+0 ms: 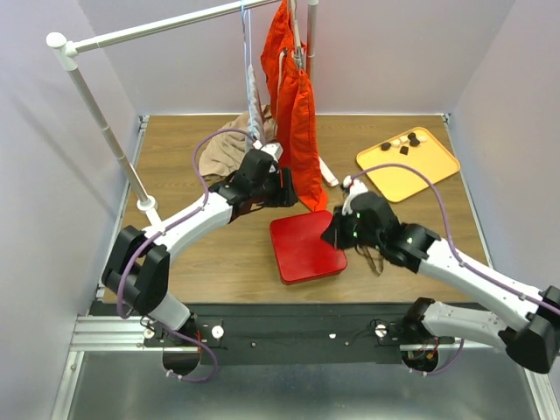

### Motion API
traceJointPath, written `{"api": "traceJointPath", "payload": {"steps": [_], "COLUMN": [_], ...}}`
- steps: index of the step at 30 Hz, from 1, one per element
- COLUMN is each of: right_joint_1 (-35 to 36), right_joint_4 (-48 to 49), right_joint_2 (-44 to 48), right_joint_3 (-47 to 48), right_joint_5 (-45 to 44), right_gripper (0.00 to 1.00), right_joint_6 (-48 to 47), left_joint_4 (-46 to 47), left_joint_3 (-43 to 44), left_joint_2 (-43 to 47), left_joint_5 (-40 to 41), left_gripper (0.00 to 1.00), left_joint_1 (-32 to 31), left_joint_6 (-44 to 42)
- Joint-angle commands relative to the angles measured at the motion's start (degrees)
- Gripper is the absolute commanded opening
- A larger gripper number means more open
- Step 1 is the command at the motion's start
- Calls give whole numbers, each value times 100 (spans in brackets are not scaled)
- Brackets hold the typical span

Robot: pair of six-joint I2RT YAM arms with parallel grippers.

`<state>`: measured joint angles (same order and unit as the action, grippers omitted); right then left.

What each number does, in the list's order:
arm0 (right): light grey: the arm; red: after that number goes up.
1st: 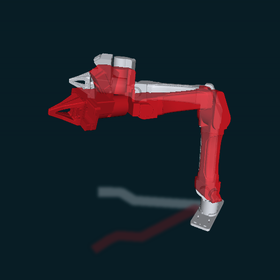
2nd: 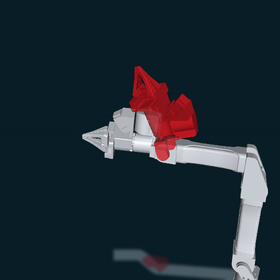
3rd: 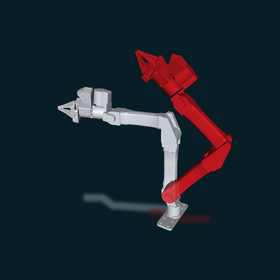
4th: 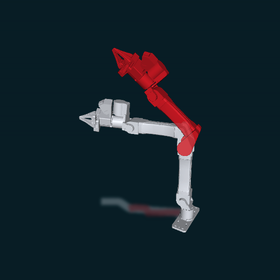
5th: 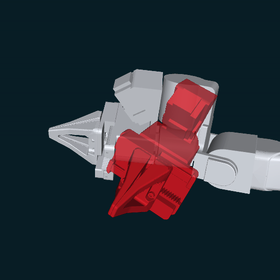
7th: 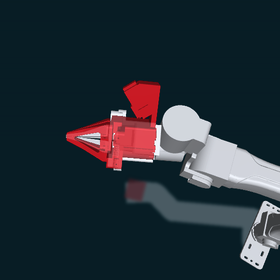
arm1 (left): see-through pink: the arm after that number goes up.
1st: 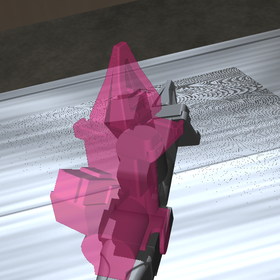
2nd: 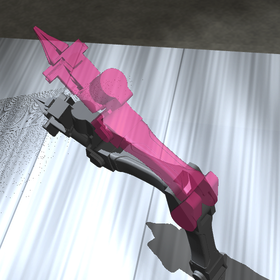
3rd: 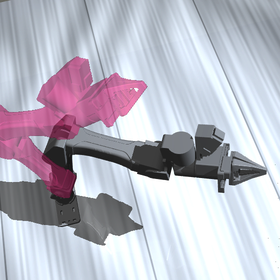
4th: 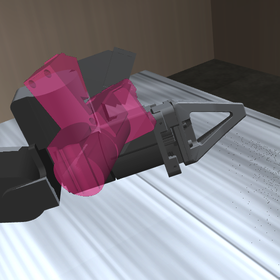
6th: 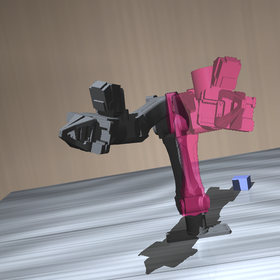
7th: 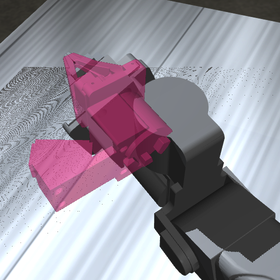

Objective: Pack the chocolate

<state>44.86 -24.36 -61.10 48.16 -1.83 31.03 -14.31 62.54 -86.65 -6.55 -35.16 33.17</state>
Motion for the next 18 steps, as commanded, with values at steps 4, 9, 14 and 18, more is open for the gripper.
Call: {"api": "traceJointPath", "payload": {"steps": [4,9,14,18], "right_joint_1": [1814,2018,2026,2018], "right_joint_4": [-763,-570,-509,-394], "right_joint_2": [187,-77,-664,-1034], "right_joint_3": [-922,-1160,-967,-677], "right_joint_5": [-142,-546,-1337,-1785], "right_gripper": [4,4,3,3], "right_joint_6": [1001,985,1046,976], "left_joint_4": [446,446,394,376], "left_joint_3": [389,513,469,355], "left_joint_2": [-905,-1056,-968,-819], "left_joint_5": [-523,-602,-585,-558], "left_gripper": [70,70,70,70], "left_joint_1": [466,501,501,501], "left_joint_6": [-39,-30,-30,-38]}}
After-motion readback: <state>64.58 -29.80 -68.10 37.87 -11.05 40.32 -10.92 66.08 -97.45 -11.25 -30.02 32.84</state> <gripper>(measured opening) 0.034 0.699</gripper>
